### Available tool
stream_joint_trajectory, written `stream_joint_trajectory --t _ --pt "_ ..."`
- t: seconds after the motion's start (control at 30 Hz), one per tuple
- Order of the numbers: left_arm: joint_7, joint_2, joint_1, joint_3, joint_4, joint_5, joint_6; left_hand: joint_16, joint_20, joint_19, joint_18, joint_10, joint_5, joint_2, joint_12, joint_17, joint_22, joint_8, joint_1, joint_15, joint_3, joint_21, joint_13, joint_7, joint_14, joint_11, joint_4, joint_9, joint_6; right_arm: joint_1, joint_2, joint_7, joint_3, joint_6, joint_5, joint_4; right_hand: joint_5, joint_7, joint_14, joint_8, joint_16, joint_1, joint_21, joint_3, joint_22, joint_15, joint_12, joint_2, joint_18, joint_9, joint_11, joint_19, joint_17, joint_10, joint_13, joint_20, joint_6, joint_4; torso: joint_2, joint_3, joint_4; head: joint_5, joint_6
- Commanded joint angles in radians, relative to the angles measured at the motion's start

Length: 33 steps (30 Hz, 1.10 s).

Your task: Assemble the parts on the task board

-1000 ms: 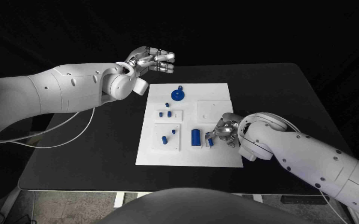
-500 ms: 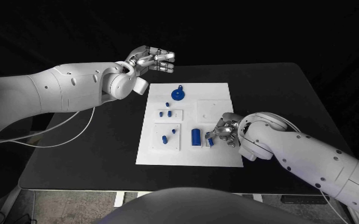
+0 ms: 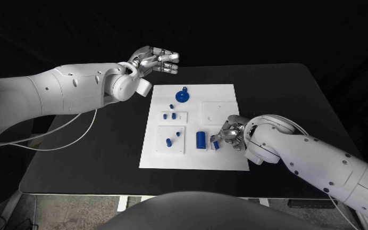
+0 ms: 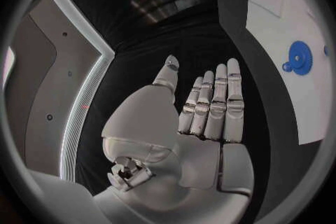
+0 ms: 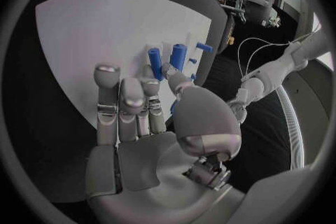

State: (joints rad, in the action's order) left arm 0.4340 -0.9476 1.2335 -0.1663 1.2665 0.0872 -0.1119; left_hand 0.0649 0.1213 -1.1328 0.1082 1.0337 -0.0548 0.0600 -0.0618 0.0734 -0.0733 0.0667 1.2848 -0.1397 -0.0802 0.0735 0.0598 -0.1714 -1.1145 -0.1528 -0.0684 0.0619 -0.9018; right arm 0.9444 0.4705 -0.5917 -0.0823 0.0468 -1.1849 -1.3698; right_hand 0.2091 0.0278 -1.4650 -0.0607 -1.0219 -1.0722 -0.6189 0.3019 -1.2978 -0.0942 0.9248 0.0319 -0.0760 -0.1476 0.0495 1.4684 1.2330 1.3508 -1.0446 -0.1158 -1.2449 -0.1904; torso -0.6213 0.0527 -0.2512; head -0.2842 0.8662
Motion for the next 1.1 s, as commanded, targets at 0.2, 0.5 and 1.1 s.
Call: stream_joint_trajectory --t 0.2,0.5,1.1 --pt "0.006 0.002 0.001 0.001 -0.001 -0.003 0.017 -0.004 0.007 -0.002 0.004 -0.001 -0.002 0.008 0.003 0.000 0.000 -0.001 -0.003 -0.002 -0.001 -0.003 0.000 0.000 0.003 -0.004 0.000 -0.001 0.004 -0.003 0.001 0.015 0.002 0.012 -0.005 -0.011 0.004 -0.003 -0.004 -0.004 0.004 -0.005 0.005 -0.006 0.002 -0.004 -0.006 0.007 0.020 0.000 0.006 0.041 -0.001 0.001 0.001 -0.005 -0.006 -0.004 0.000 -0.0003 0.0000 -0.002 0.000" --pt "0.006 0.003 0.001 0.001 -0.004 -0.003 0.017 -0.004 0.007 -0.002 0.004 -0.001 -0.002 0.008 0.003 0.000 0.000 -0.001 -0.003 -0.002 -0.001 -0.003 0.000 0.000 0.003 -0.004 0.000 -0.001 0.004 -0.003 0.000 0.015 0.002 0.013 -0.005 -0.010 0.002 -0.003 -0.004 -0.003 0.005 -0.003 0.004 -0.007 0.002 -0.004 -0.006 0.008 0.020 0.001 0.006 0.042 -0.002 0.001 0.001 -0.005 -0.006 -0.004 0.000 -0.0005 -0.0003 0.000 -0.002" --pt "0.003 0.005 0.001 0.001 -0.006 -0.003 0.016 -0.004 0.007 -0.001 0.004 -0.002 -0.002 0.009 0.003 0.000 0.000 -0.001 -0.004 -0.002 -0.001 -0.003 0.000 0.000 0.003 -0.005 0.001 -0.001 0.007 -0.003 -0.001 0.019 0.002 0.013 -0.002 -0.005 -0.012 0.009 -0.001 -0.003 0.012 -0.010 0.018 -0.286 0.008 -0.001 -0.018 -0.001 0.012 0.020 -0.002 0.040 0.000 -0.009 0.015 -0.001 0.015 0.093 0.000 -0.0005 -0.0005 0.000 0.002"
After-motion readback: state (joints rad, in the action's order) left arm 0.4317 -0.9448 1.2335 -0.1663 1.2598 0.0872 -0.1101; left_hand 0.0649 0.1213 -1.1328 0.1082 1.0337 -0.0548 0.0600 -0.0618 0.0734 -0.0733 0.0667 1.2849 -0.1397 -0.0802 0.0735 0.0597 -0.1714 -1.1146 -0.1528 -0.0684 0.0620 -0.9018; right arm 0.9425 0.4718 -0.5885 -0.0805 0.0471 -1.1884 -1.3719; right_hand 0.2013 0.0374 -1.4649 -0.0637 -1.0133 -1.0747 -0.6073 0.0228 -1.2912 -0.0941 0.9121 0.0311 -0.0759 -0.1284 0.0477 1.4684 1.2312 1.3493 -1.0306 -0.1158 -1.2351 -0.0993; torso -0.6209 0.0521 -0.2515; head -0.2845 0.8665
